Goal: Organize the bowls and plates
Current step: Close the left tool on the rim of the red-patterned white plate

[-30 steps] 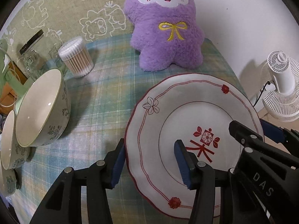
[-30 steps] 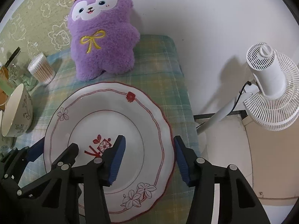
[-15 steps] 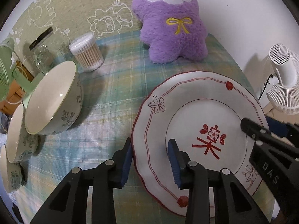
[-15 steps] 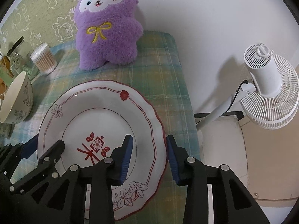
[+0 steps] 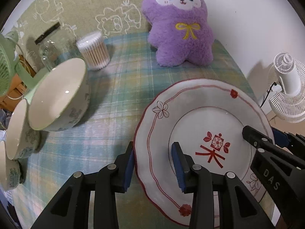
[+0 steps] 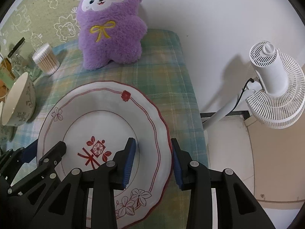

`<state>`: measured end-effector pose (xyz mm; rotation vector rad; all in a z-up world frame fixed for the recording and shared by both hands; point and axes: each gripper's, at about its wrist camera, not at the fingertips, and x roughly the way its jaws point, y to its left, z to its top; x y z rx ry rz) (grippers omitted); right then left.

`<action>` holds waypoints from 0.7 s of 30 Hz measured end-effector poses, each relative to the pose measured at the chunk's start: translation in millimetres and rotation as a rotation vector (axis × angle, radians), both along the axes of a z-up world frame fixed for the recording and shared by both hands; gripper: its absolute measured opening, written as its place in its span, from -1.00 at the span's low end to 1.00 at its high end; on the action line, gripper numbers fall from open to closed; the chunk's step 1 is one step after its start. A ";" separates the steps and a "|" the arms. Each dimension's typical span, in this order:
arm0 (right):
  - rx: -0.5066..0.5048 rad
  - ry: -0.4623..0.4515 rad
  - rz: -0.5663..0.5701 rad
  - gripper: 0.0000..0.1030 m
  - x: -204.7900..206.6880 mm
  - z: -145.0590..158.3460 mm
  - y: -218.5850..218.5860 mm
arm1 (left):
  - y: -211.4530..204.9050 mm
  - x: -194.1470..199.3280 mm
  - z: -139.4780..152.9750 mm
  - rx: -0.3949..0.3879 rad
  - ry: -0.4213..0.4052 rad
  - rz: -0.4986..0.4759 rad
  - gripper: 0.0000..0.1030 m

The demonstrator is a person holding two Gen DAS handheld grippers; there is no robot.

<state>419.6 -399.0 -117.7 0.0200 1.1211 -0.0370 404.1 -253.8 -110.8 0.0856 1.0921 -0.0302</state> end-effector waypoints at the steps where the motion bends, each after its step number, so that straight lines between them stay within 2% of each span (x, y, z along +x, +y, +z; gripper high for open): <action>1: -0.004 -0.002 0.002 -0.23 -2.0 2.4 1.4 | 1.5 -3.0 3.6 -0.001 -0.003 0.000 -0.28; 12: -0.011 -0.034 0.002 -0.23 -43.9 39.7 18.8 | 20.3 -42.6 31.9 -0.027 -0.012 0.007 -0.28; 21: -0.020 -0.065 0.000 -0.23 -90.0 62.7 34.4 | 38.5 -85.1 54.7 -0.035 -0.061 -0.001 -0.28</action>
